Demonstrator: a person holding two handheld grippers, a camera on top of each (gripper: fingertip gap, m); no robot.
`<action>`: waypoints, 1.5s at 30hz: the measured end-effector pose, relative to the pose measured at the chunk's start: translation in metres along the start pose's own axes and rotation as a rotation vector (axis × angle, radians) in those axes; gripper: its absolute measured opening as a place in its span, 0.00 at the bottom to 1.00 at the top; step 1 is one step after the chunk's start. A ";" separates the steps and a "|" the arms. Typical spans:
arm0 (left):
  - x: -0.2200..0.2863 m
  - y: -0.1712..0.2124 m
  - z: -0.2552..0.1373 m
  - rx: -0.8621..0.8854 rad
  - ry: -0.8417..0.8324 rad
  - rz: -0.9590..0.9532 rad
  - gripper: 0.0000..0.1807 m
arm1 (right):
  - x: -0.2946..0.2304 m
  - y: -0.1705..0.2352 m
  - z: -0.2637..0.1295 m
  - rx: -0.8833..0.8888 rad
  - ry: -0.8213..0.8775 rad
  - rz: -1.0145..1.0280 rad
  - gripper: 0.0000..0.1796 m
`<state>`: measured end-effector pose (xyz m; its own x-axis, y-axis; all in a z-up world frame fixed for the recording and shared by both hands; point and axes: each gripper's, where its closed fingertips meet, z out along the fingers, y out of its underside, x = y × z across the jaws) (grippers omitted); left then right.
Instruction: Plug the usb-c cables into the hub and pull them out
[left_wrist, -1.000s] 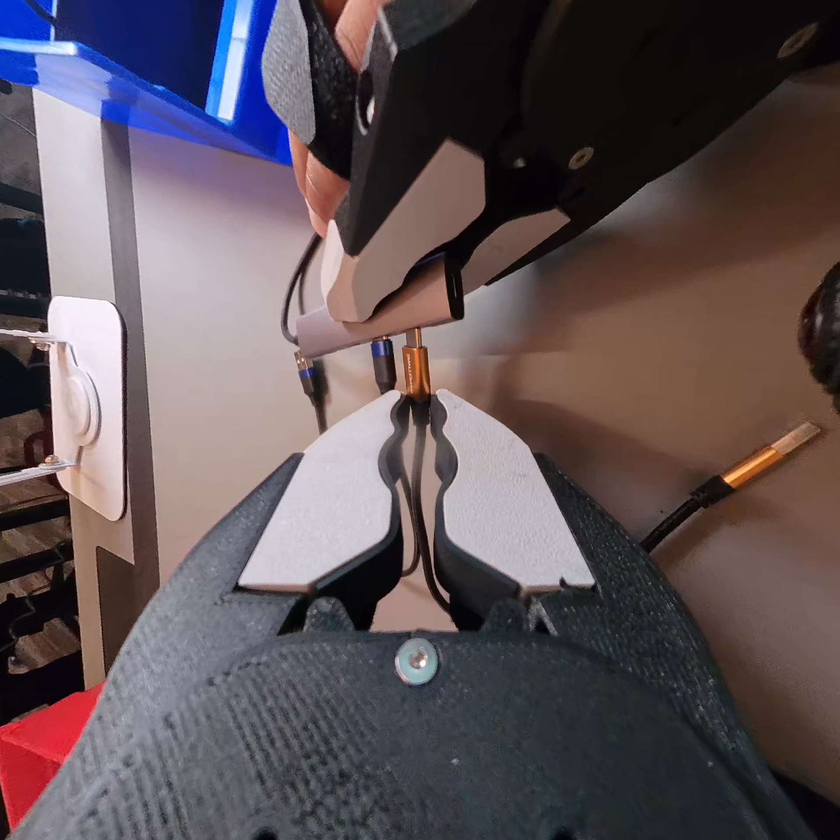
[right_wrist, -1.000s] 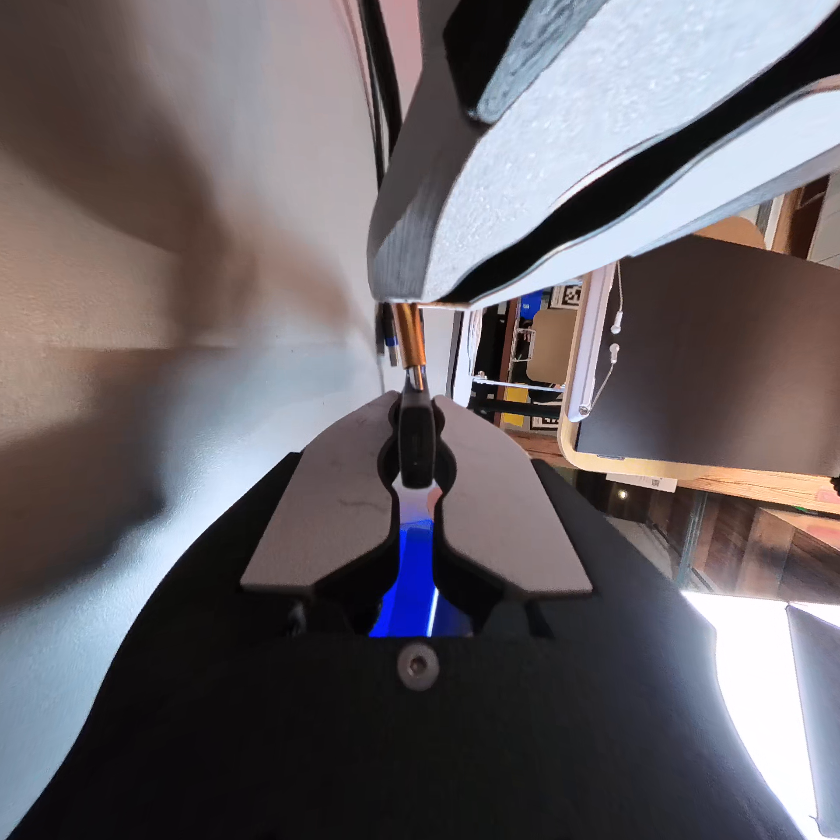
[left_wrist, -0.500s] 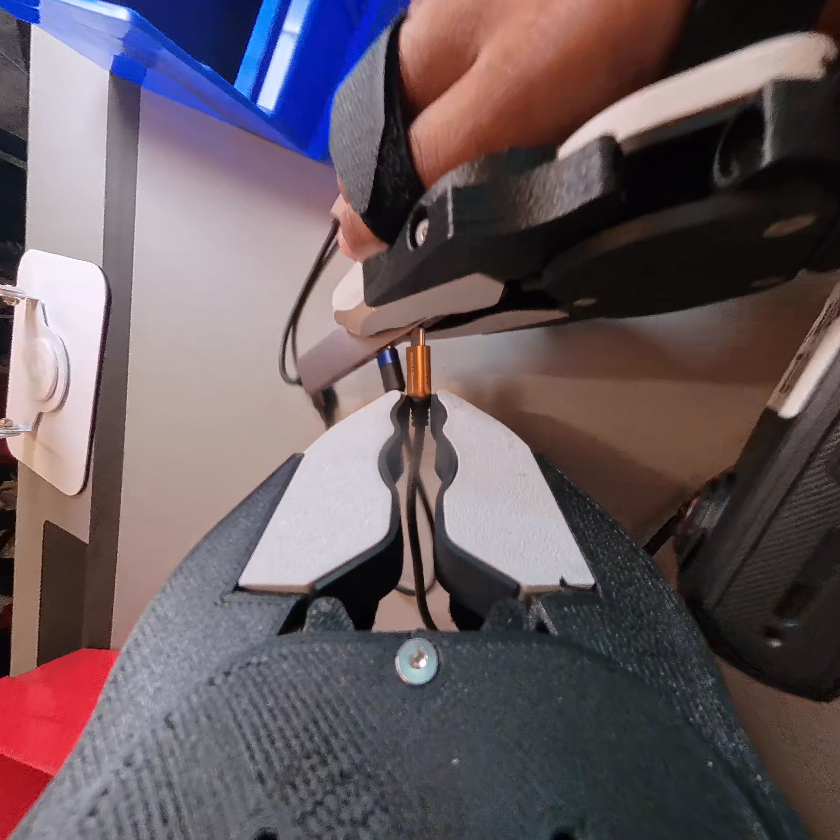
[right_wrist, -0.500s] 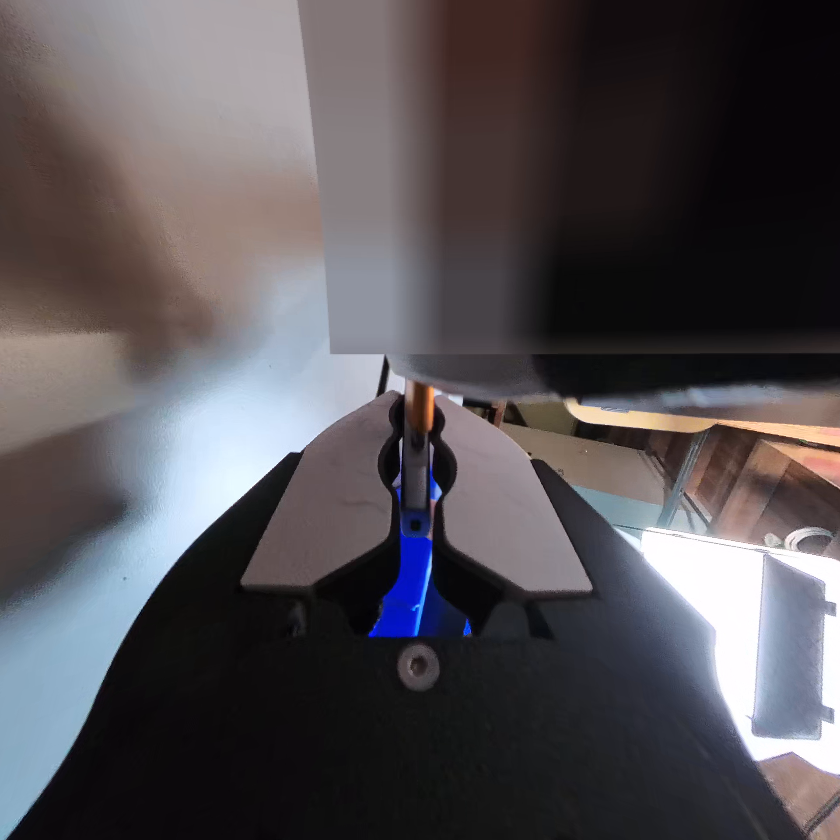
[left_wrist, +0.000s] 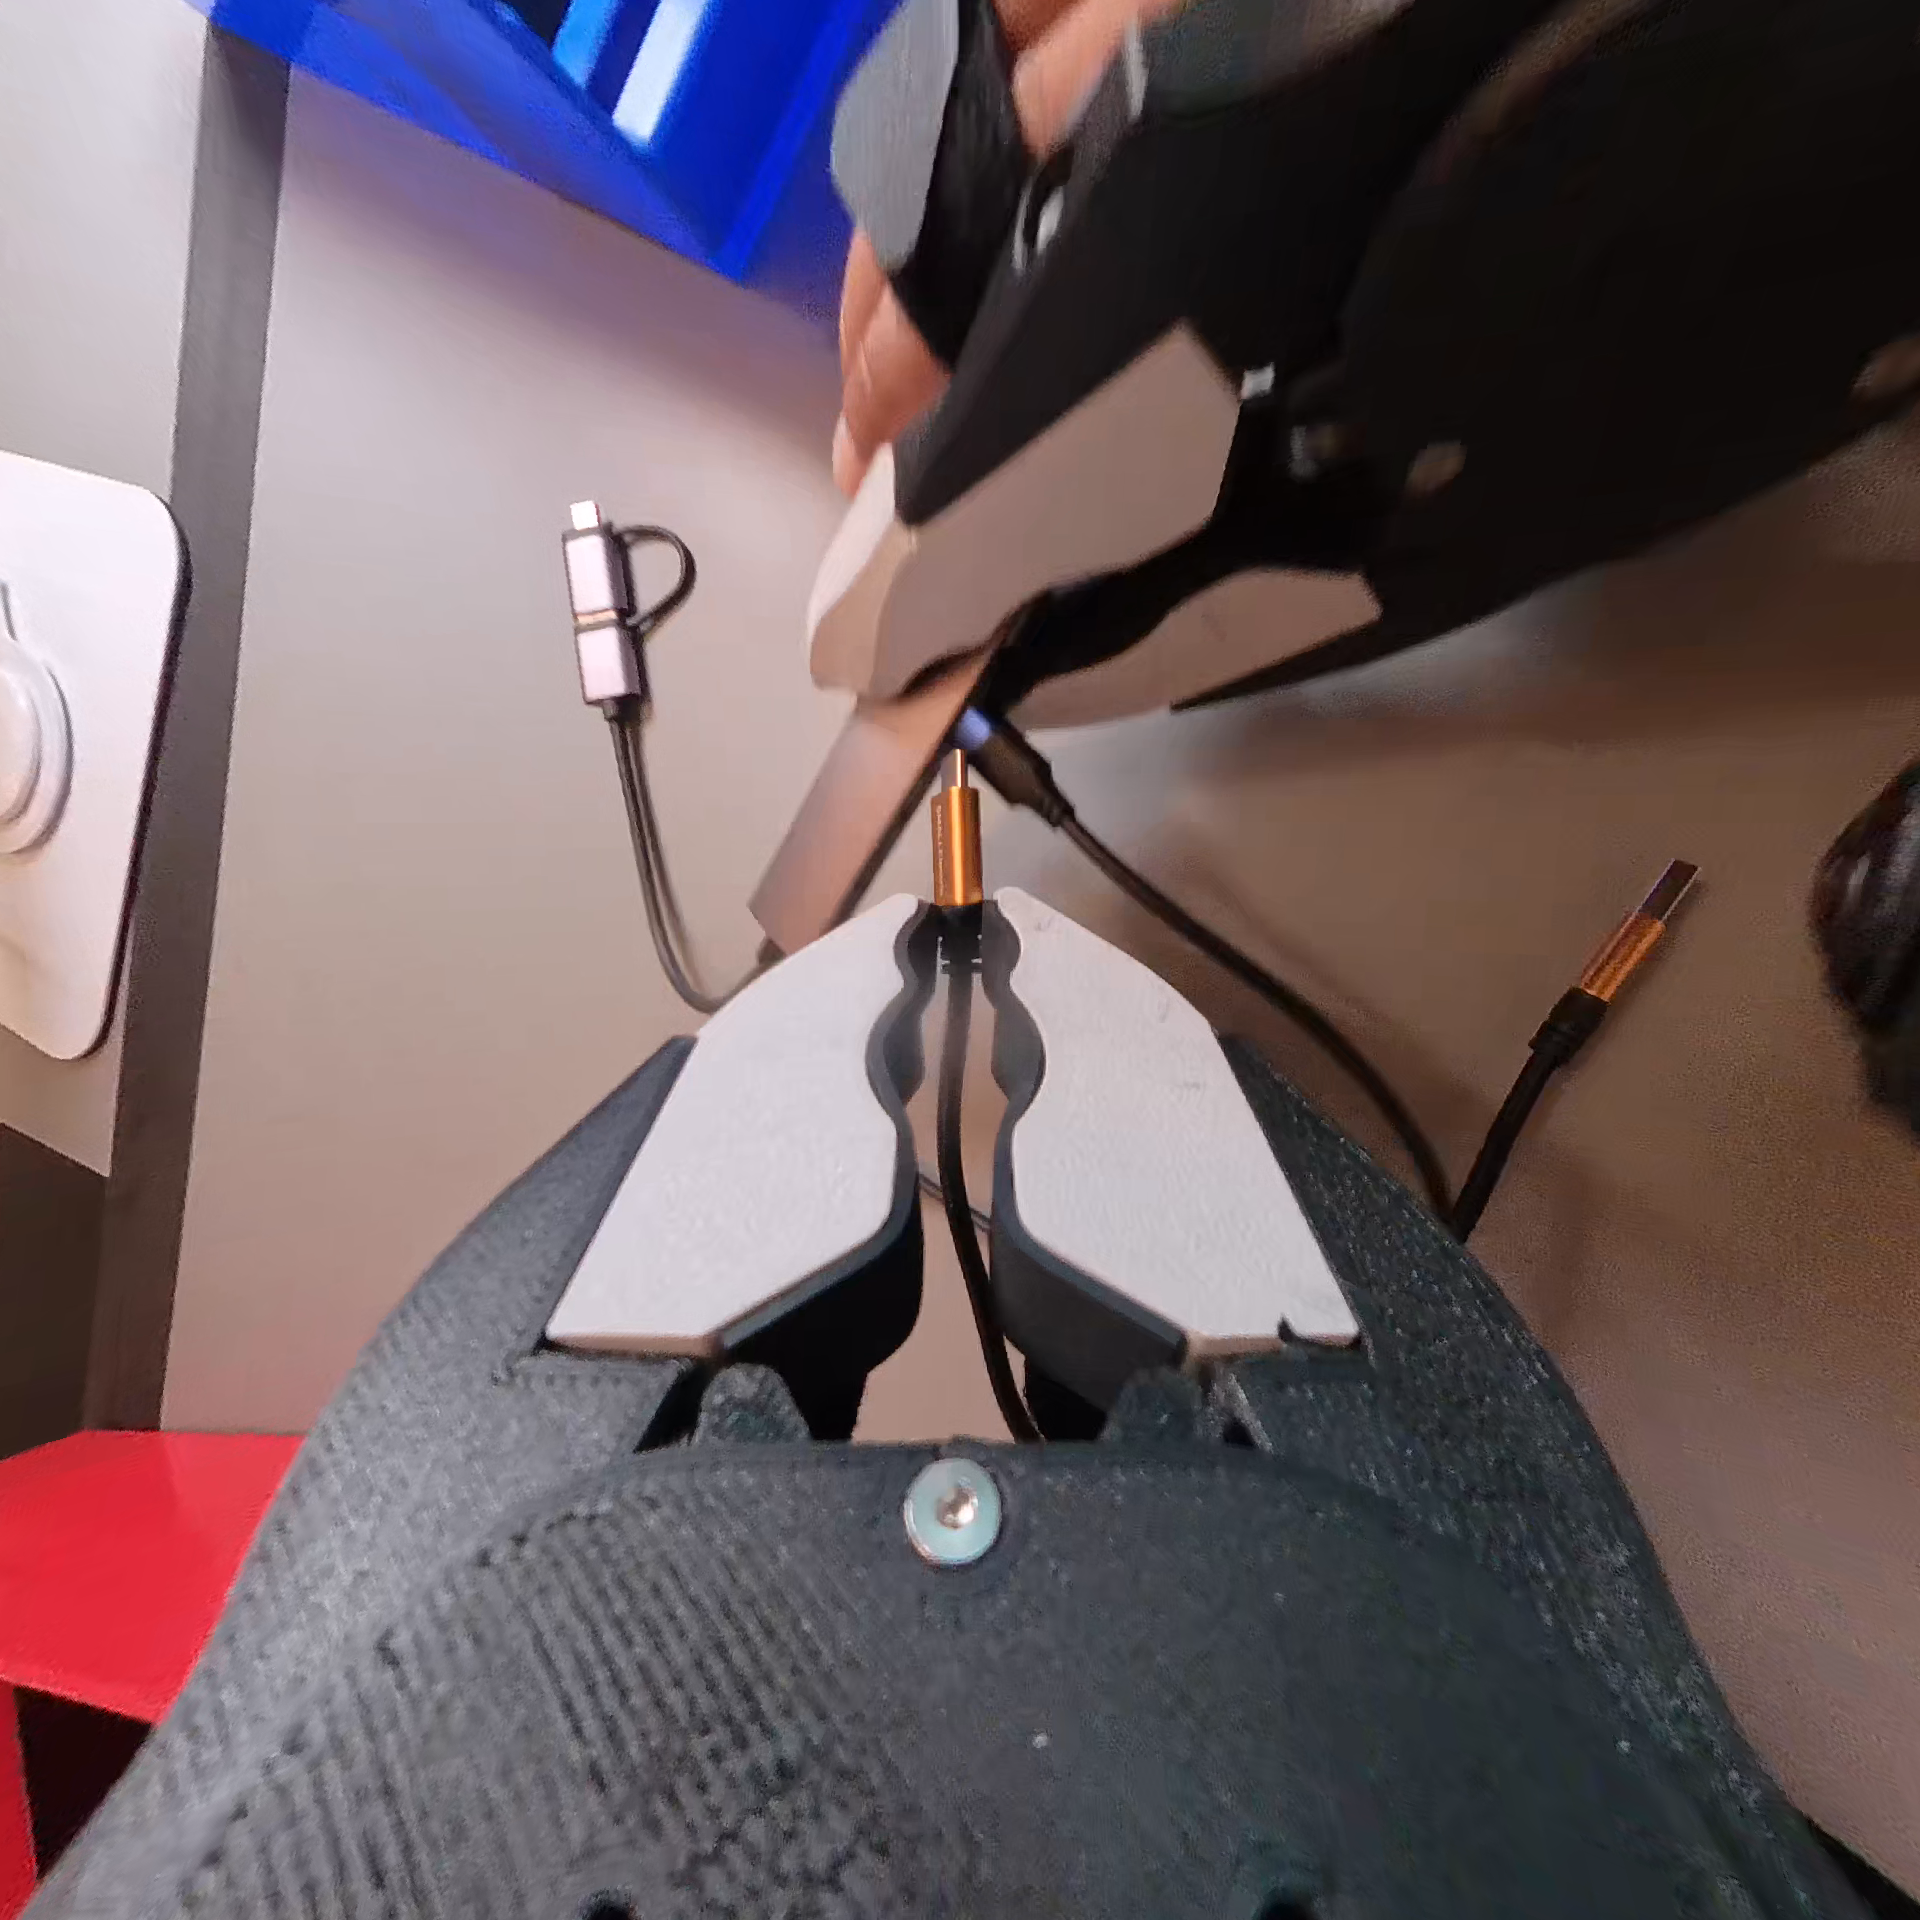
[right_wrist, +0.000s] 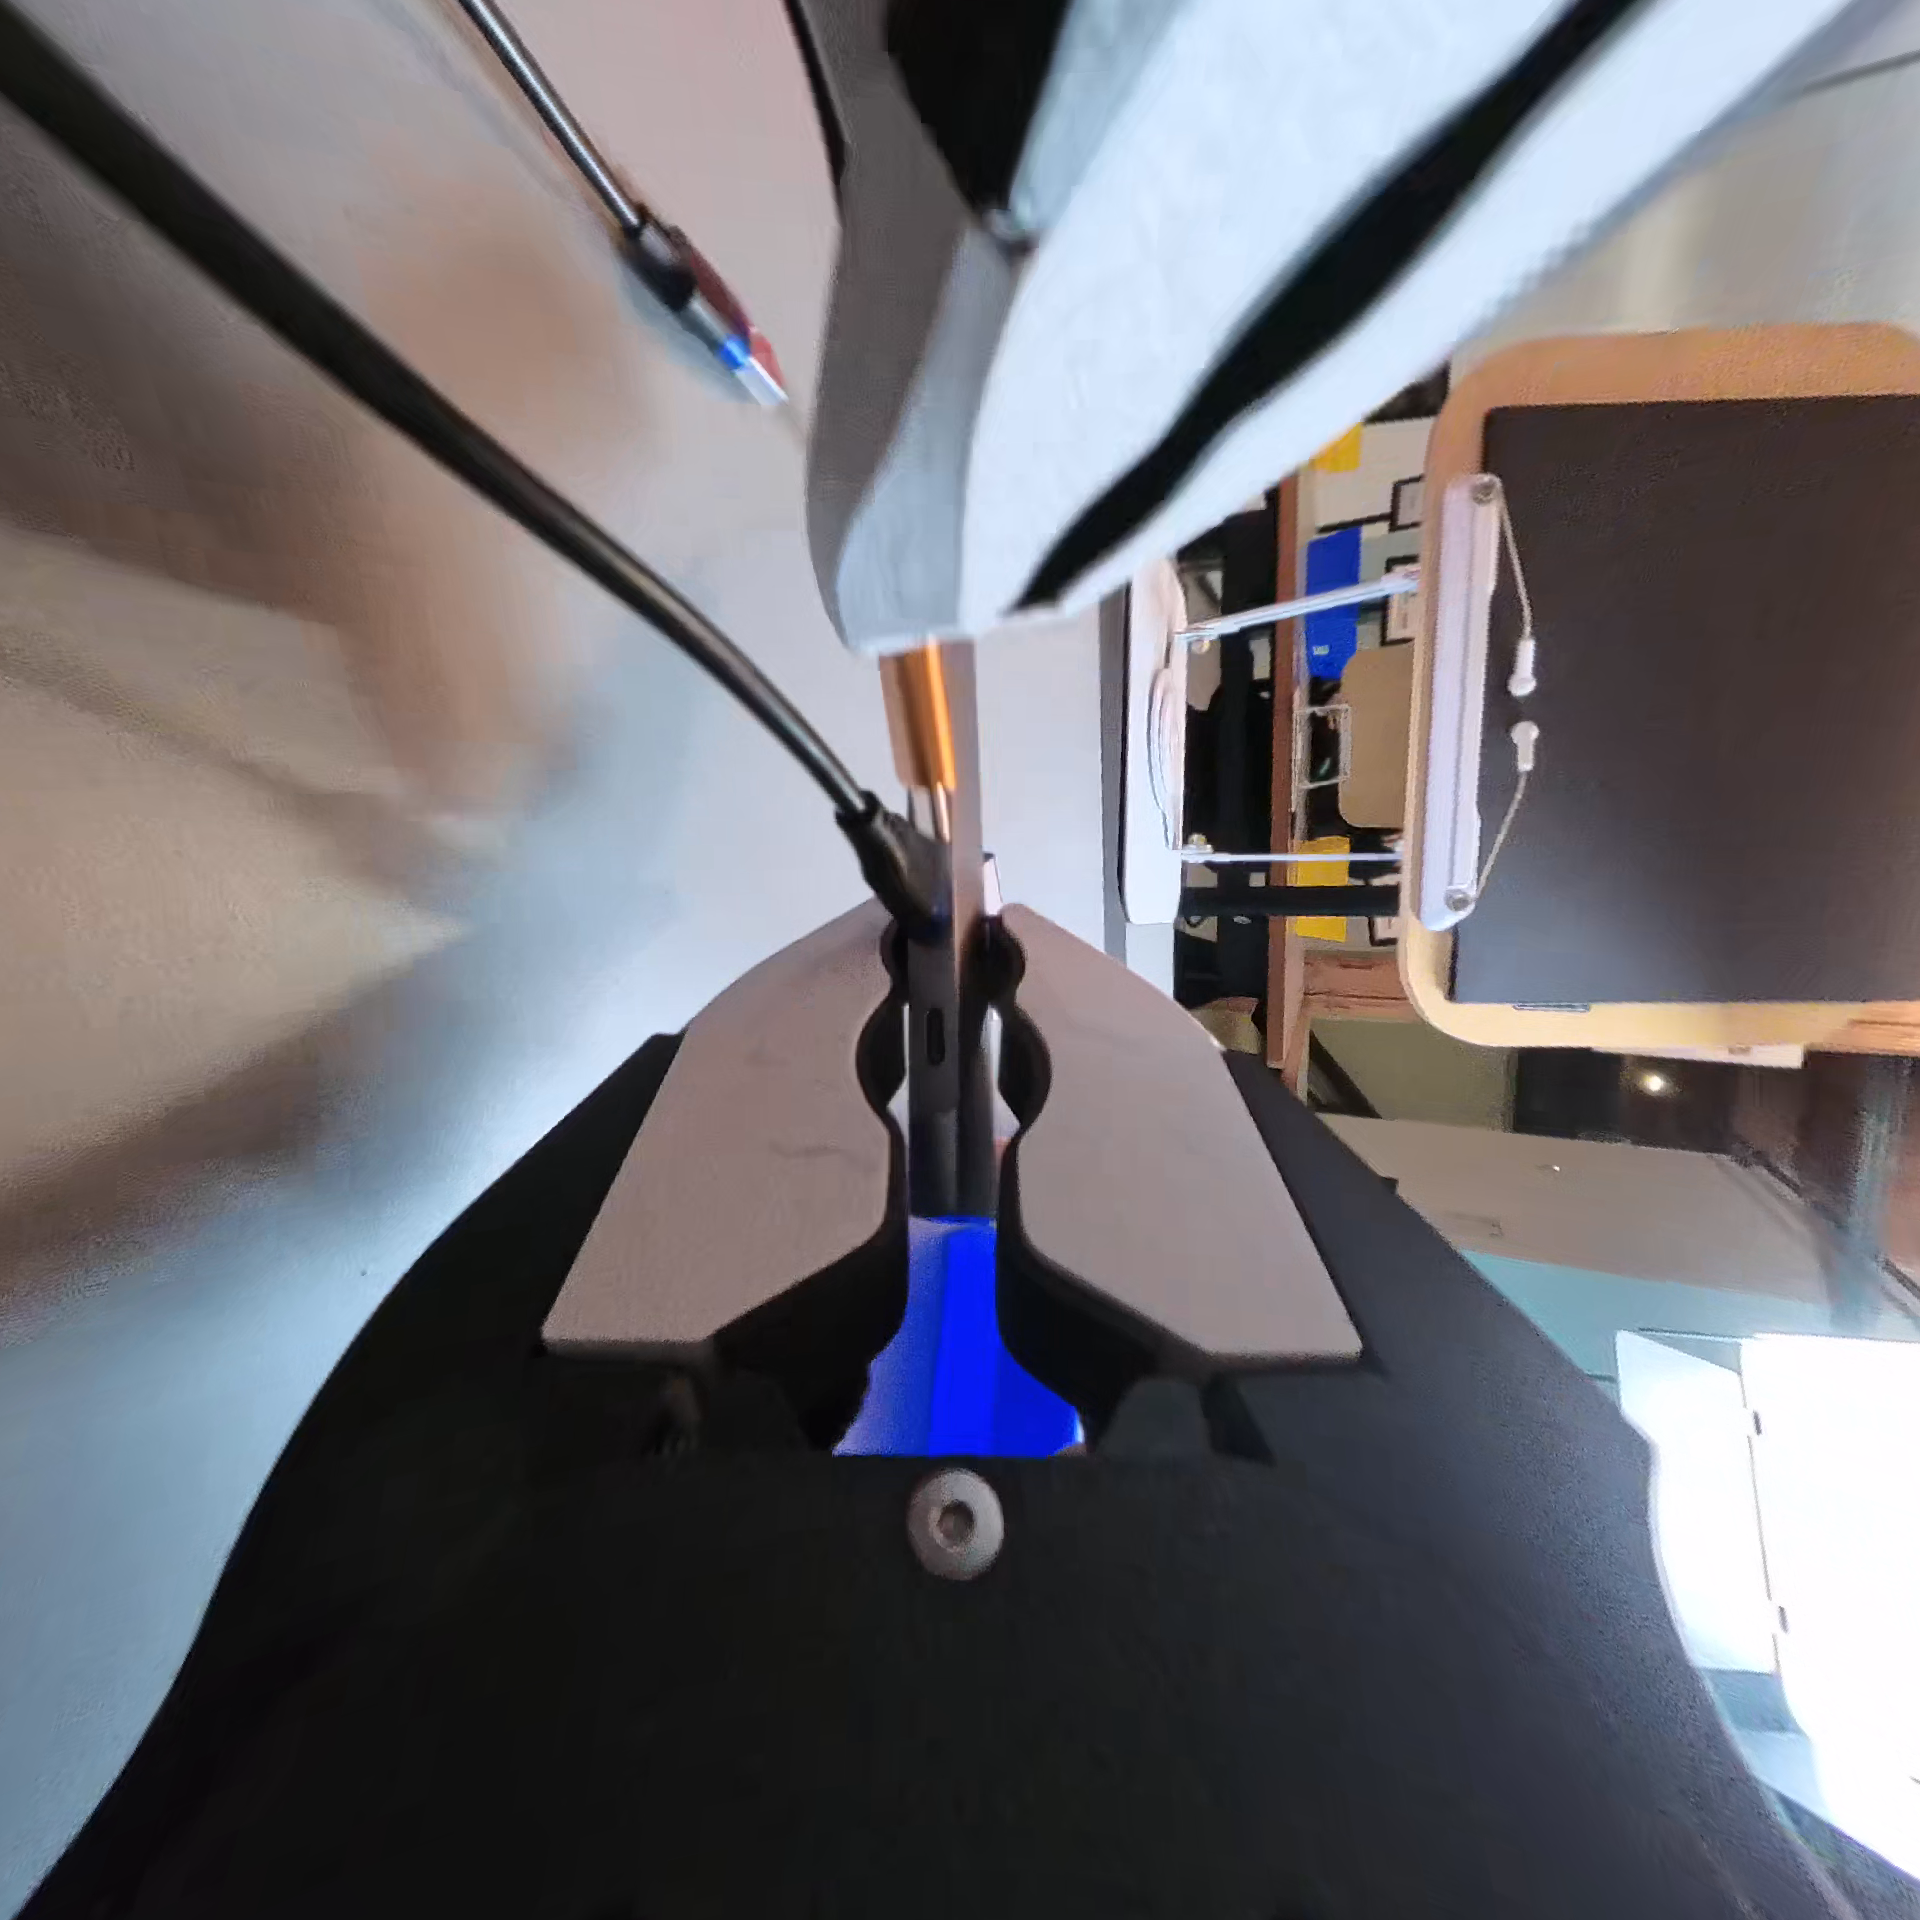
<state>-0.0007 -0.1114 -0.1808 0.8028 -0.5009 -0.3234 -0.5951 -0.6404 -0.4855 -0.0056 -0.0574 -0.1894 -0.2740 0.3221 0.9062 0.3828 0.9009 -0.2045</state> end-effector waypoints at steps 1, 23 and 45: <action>-0.001 0.003 0.000 0.003 0.004 0.003 0.05 | 0.002 0.002 -0.001 0.005 0.006 -0.002 0.06; -0.019 -0.017 0.005 0.425 -0.117 0.287 0.07 | 0.022 -0.040 -0.046 0.336 -0.207 0.440 0.06; -0.028 0.015 0.005 0.461 0.235 -0.121 0.12 | 0.048 -0.028 -0.064 0.501 -0.124 0.444 0.05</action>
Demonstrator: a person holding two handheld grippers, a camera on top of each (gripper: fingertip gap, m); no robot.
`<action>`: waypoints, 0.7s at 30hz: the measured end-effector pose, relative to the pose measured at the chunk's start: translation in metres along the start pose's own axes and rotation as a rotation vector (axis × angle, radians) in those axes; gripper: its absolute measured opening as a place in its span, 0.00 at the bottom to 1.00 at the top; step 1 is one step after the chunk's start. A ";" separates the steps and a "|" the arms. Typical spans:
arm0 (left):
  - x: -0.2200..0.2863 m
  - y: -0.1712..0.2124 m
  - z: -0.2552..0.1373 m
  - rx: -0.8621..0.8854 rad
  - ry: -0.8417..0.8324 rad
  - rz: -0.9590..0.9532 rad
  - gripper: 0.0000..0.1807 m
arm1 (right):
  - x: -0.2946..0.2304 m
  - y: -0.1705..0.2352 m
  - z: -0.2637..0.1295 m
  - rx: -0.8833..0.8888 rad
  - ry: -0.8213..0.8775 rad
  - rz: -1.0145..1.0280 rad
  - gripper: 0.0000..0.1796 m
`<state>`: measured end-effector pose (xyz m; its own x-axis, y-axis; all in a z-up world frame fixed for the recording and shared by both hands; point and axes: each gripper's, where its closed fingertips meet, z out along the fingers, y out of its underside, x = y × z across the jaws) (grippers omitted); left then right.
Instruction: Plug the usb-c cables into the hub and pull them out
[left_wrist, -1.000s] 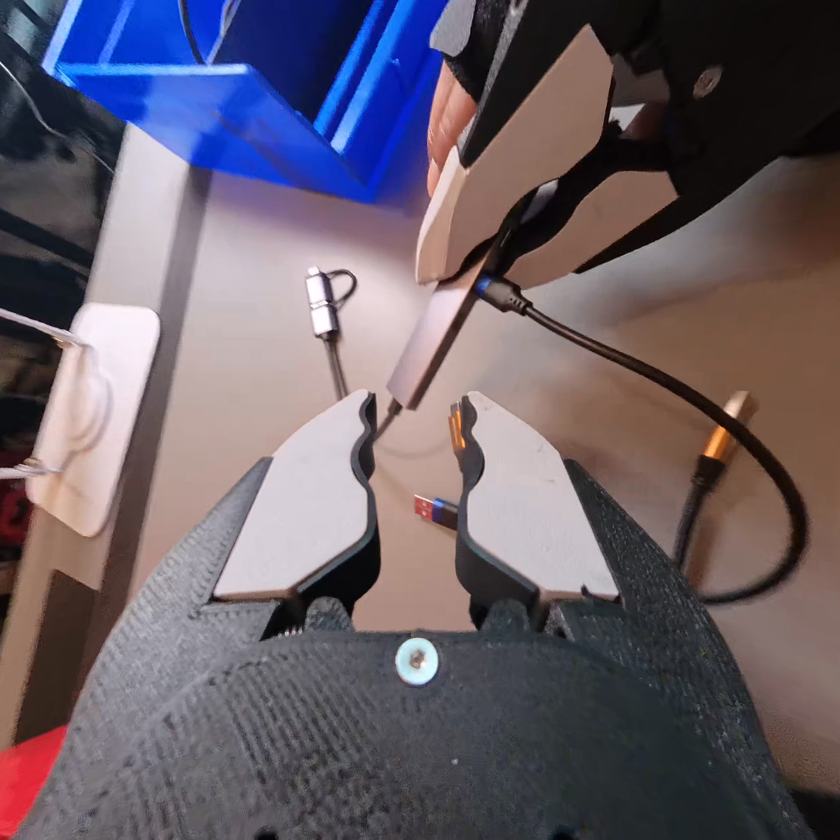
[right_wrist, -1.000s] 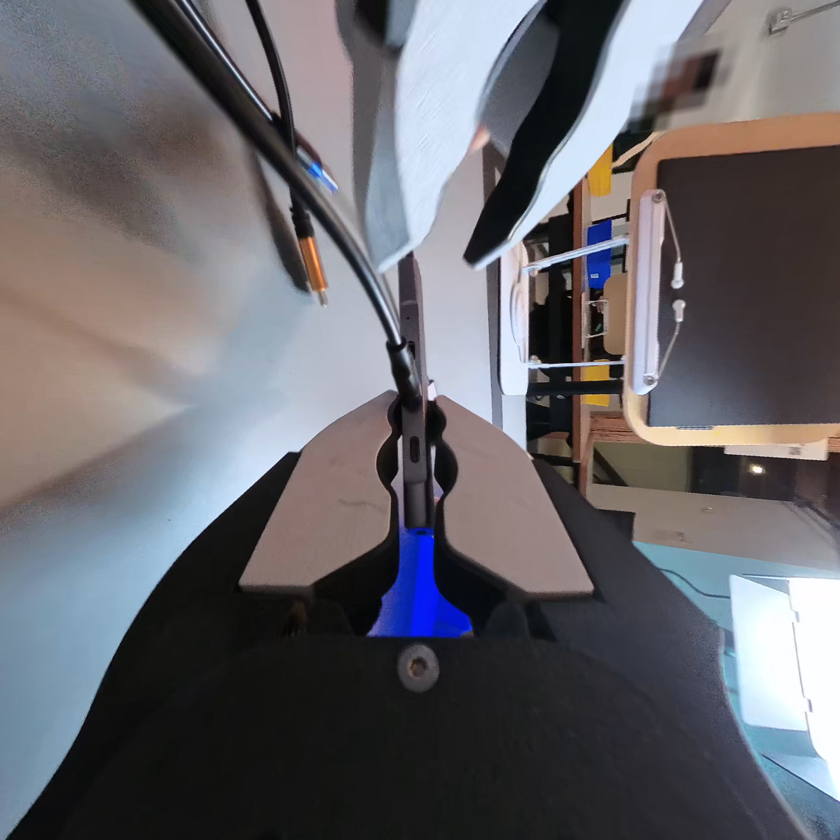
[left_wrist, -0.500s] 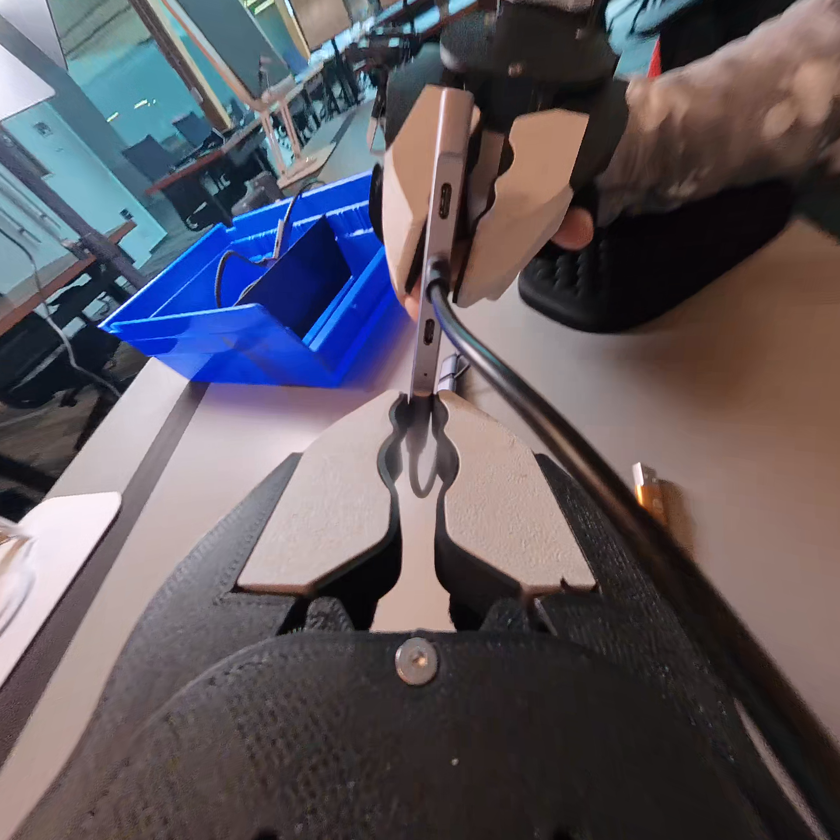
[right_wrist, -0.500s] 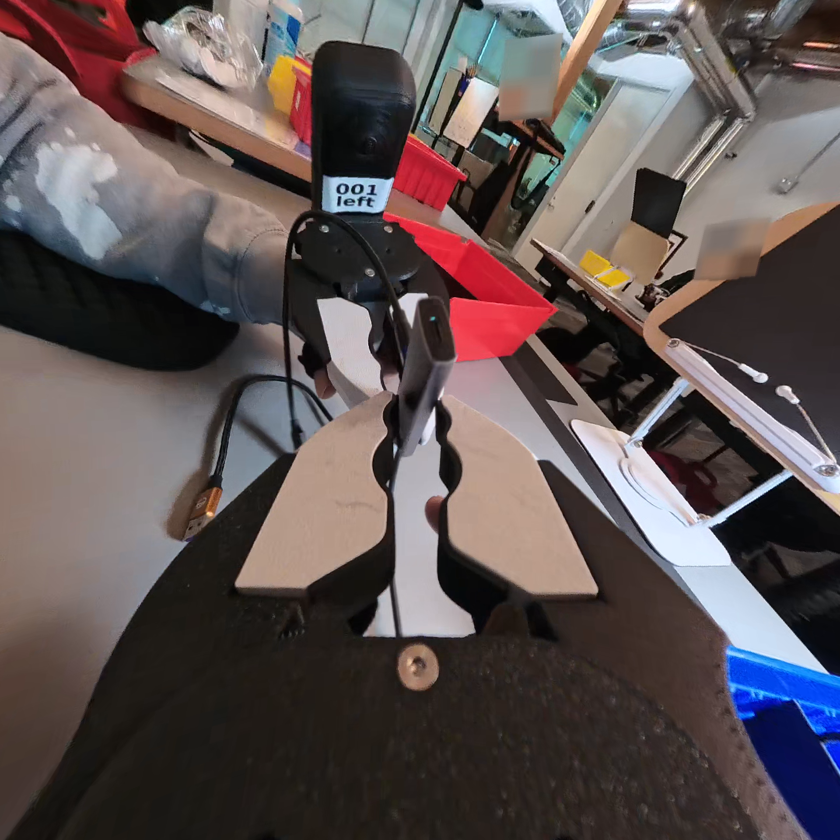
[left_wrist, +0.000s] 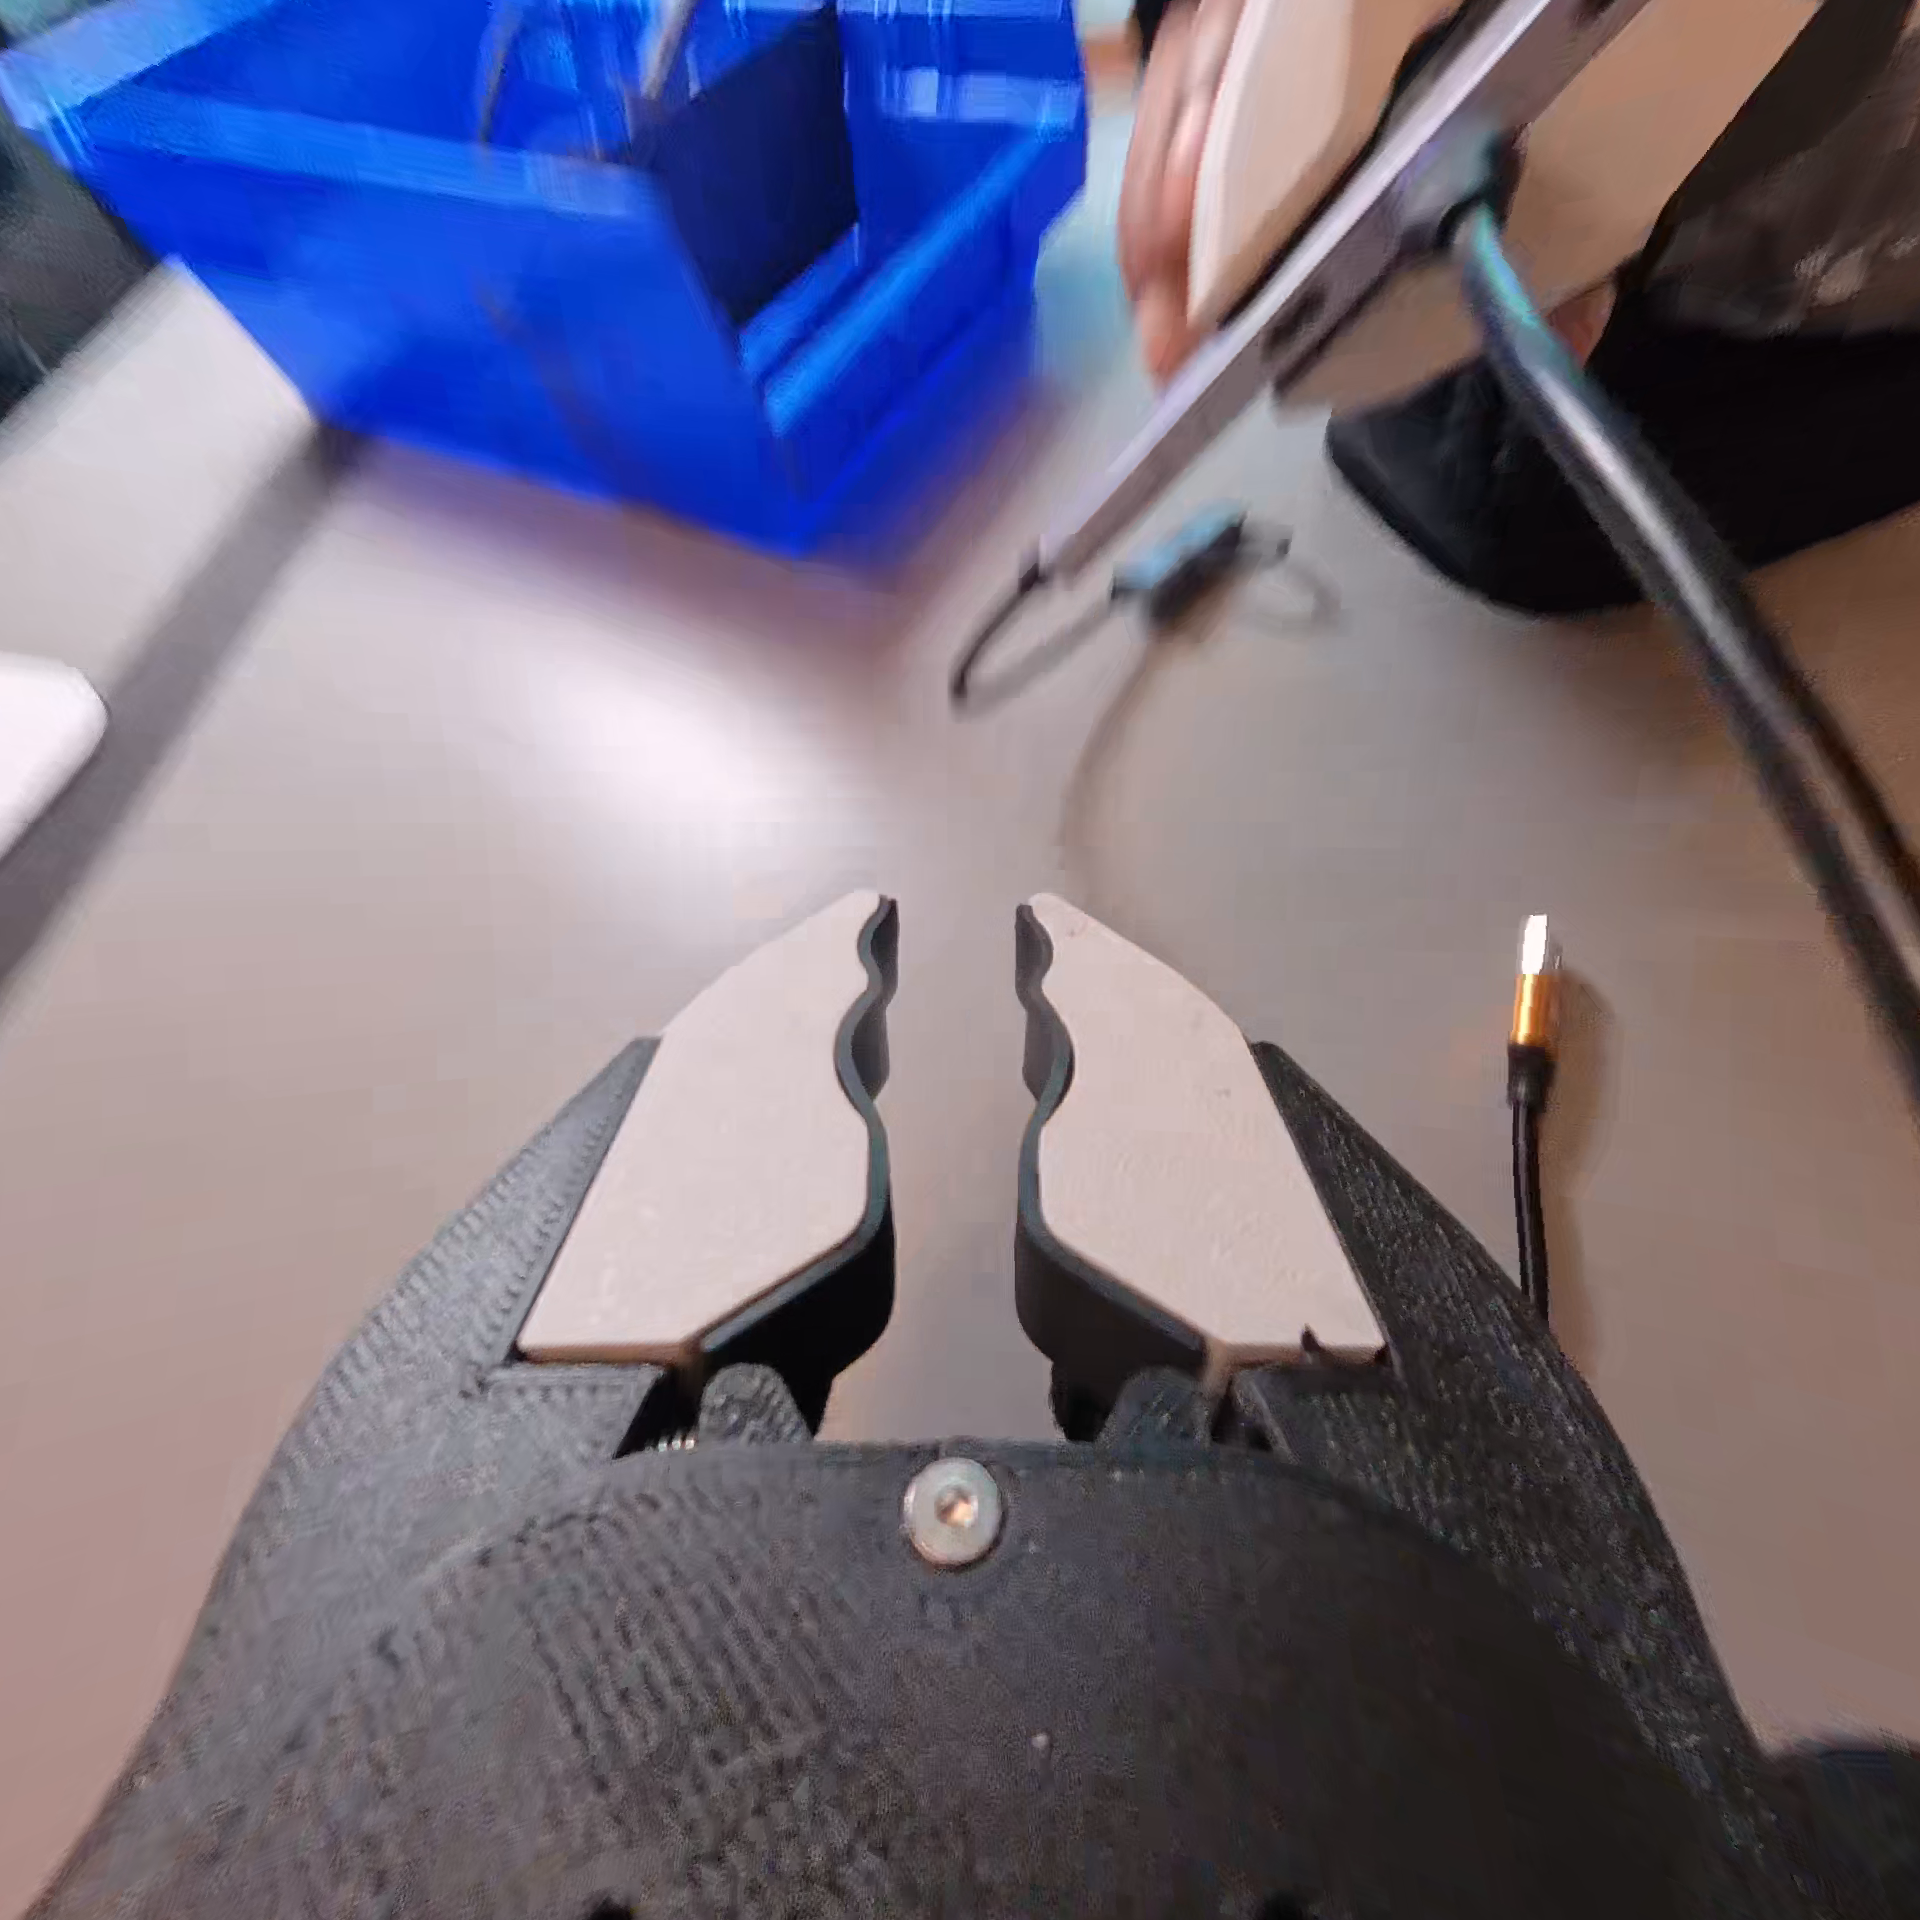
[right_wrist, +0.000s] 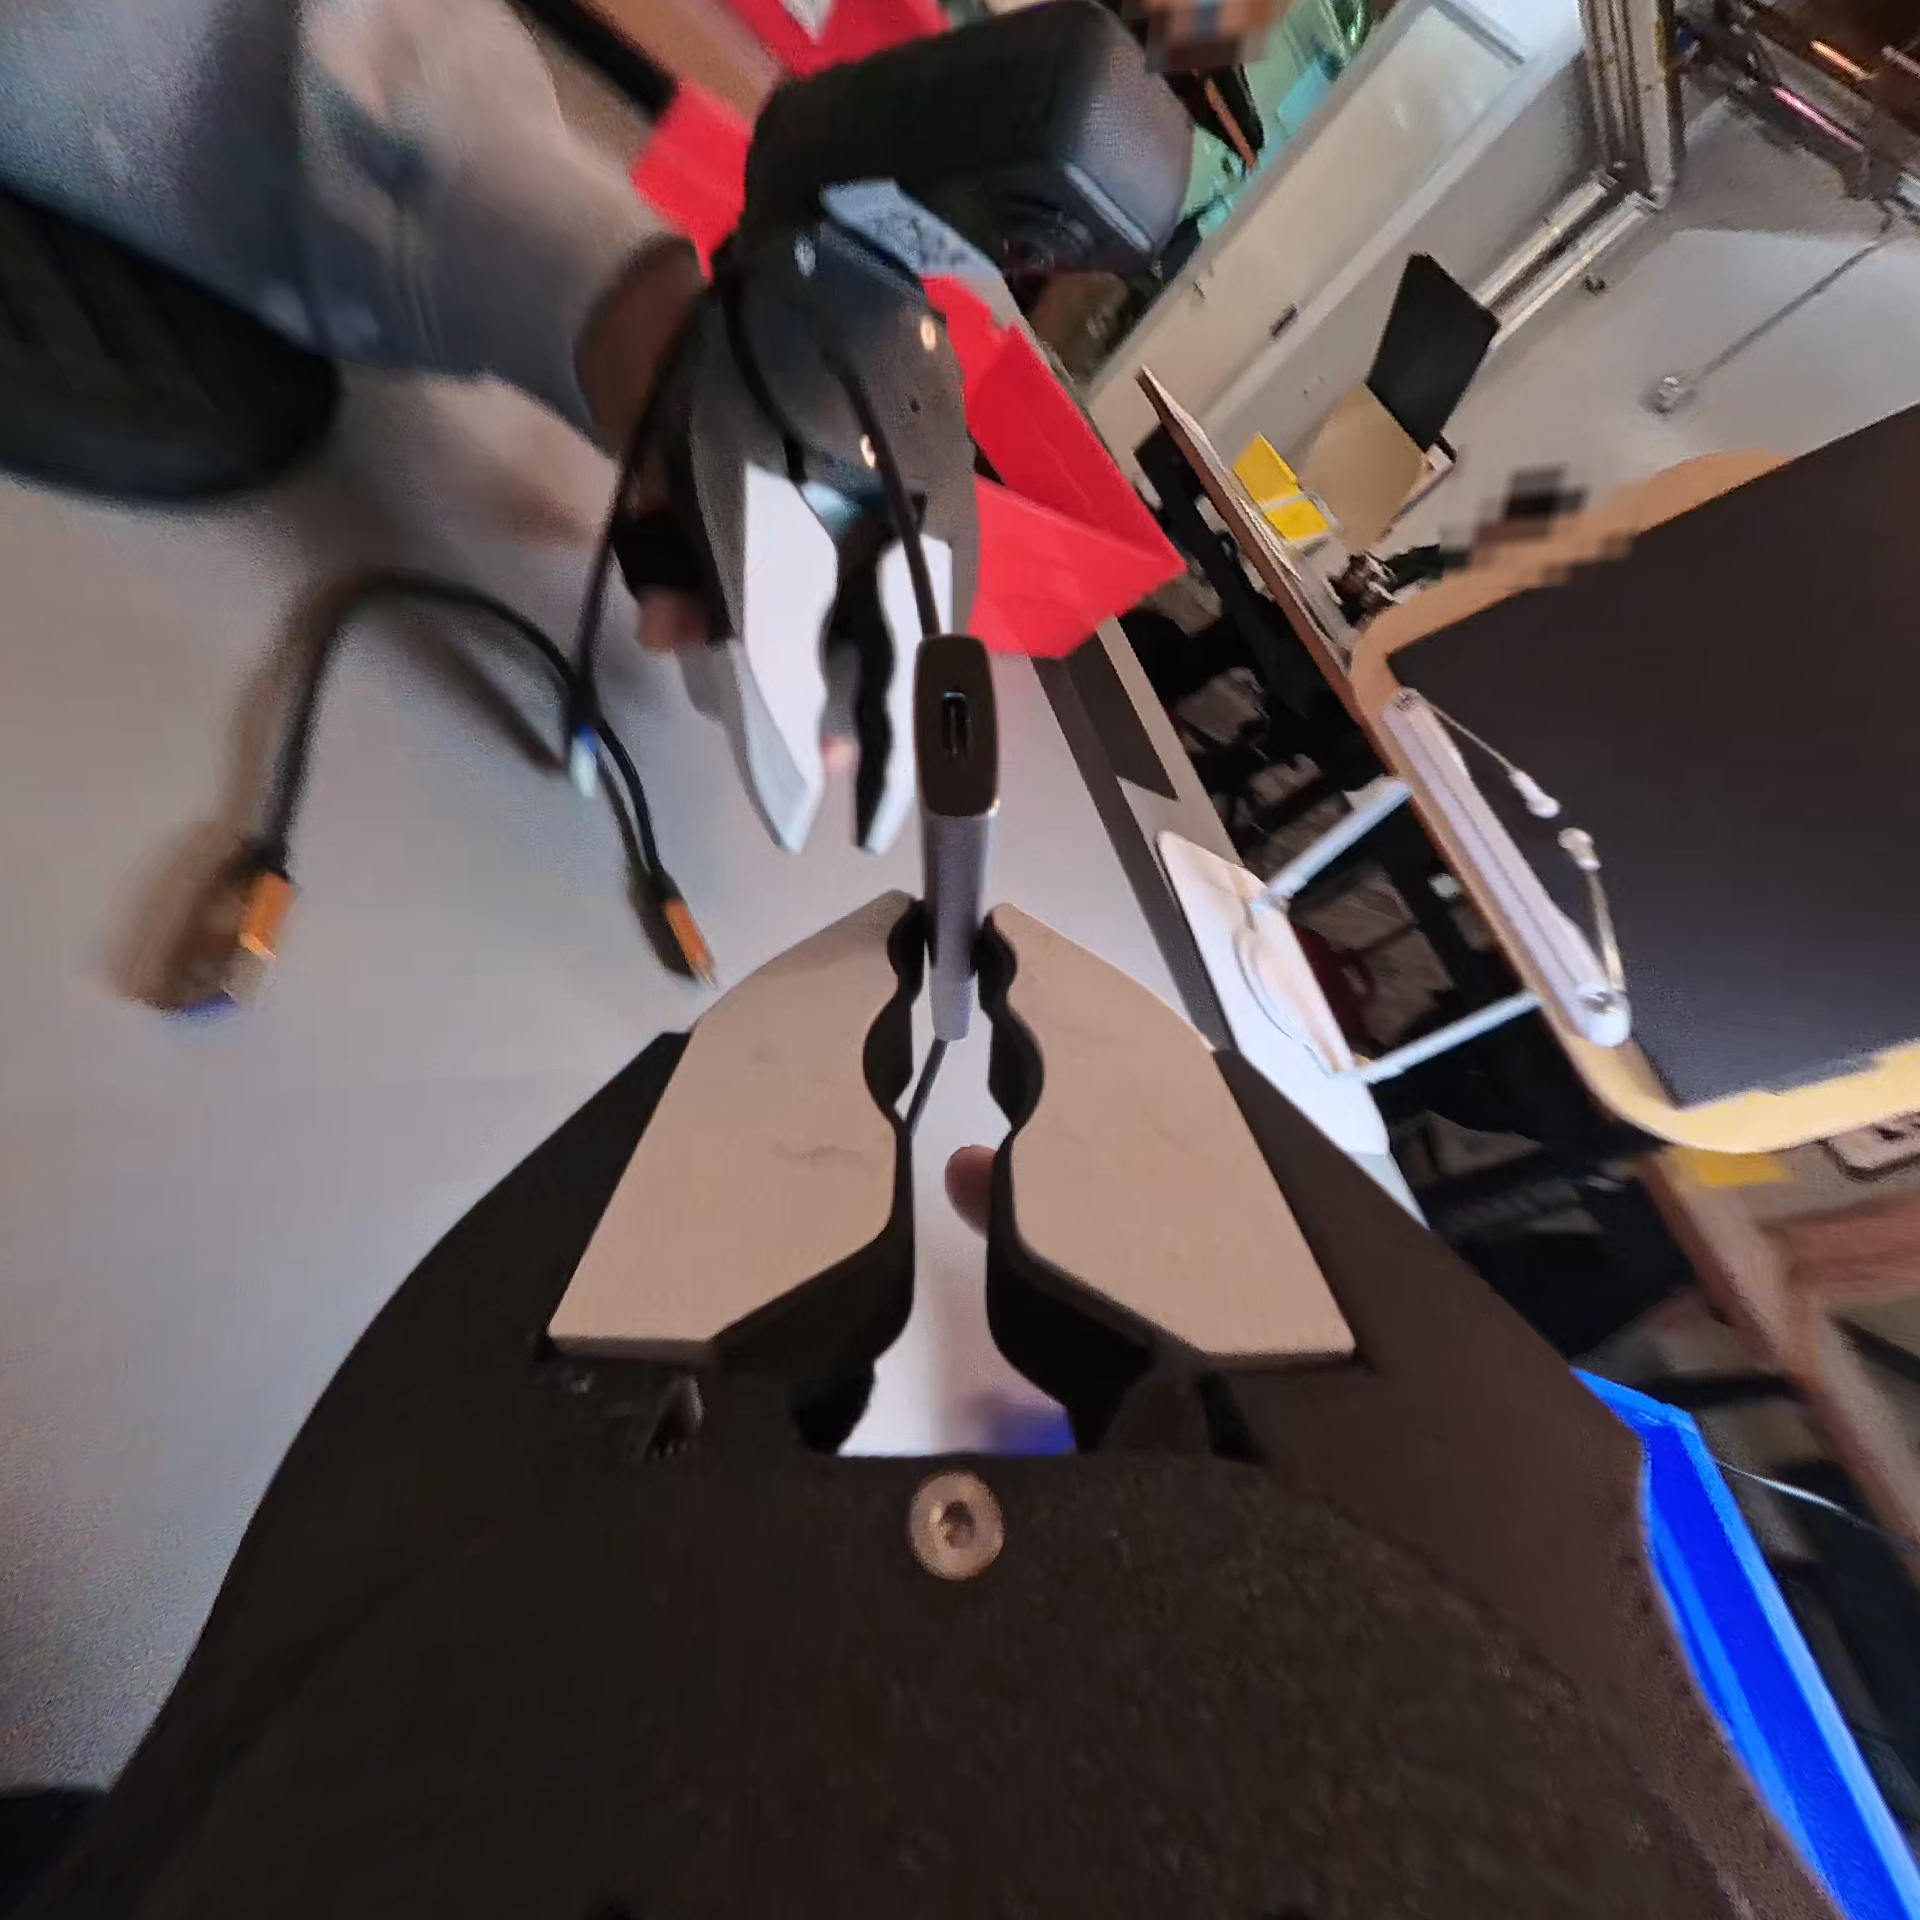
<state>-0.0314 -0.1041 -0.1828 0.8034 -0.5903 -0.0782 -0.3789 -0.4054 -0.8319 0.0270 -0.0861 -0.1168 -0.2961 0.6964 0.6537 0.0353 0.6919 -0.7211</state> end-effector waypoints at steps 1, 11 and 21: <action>0.000 0.014 0.001 -0.072 0.020 -0.030 0.13 | 0.001 0.008 0.000 -0.038 0.017 -0.047 0.05; 0.025 0.049 0.016 -0.321 0.081 -0.043 0.14 | -0.004 0.029 -0.002 -0.096 0.032 -0.221 0.05; -0.018 0.031 -0.027 -0.358 -0.132 0.065 0.04 | -0.014 0.029 0.004 -0.132 0.049 -0.402 0.05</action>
<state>-0.0700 -0.1246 -0.1926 0.8159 -0.5373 -0.2135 -0.5484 -0.6023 -0.5801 0.0282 -0.0767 -0.1479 -0.2654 0.3721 0.8894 0.0490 0.9265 -0.3730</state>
